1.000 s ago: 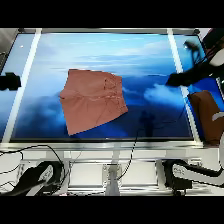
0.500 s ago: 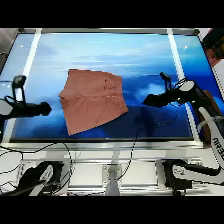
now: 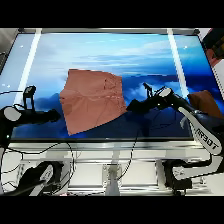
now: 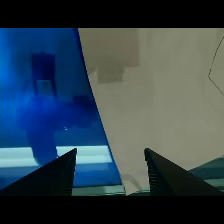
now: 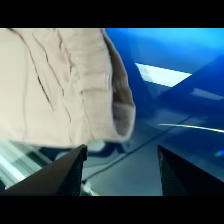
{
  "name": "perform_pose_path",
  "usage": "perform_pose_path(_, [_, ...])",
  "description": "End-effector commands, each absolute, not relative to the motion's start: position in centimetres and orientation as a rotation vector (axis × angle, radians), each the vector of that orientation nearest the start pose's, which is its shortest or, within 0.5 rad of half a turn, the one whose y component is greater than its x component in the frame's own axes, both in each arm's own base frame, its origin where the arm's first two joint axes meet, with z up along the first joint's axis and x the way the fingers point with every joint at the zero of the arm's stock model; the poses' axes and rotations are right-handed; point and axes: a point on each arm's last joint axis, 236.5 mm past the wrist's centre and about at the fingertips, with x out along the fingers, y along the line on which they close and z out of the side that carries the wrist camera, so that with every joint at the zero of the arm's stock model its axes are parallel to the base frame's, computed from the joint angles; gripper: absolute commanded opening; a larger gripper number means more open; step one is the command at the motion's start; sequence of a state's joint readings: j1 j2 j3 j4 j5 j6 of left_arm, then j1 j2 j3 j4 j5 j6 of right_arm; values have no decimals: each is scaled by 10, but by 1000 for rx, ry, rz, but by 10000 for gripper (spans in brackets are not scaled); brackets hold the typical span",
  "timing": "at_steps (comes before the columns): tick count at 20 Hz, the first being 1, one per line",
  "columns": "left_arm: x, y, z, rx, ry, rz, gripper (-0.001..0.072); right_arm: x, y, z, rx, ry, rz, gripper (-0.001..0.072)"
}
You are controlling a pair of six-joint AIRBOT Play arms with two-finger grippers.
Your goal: Fold the clothes and pants, and hang the long-sleeved shirts on hangers.
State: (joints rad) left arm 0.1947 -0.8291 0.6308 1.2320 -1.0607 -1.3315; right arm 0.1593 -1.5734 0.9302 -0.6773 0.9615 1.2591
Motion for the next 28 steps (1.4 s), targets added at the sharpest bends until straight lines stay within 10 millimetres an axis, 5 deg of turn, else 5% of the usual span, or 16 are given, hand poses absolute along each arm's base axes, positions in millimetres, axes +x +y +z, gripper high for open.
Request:
perform_pose_path(1, [273,-17,-19,-252,1196,-126,520,349,217,-112,669,1464,430,485])
perform_pose_path(4, [272,-18,-19,-253,1197,-127,520,355,221,-112,676,1436,421,313])
perform_pose_path(11, [259,-15,-39,-265,1243,-111,520,367,228,-113,696,1384,397,303])
perform_pose_path(14, [244,-11,-61,-306,1280,-77,519,369,228,-113,695,1376,393,33])
perform_pose_path(25, [200,-79,-102,-690,1364,-166,518,376,227,-110,709,1347,380,23])
perform_pose_path(28, [198,-76,-114,-707,1346,-124,518,376,229,-109,724,1349,384,23])
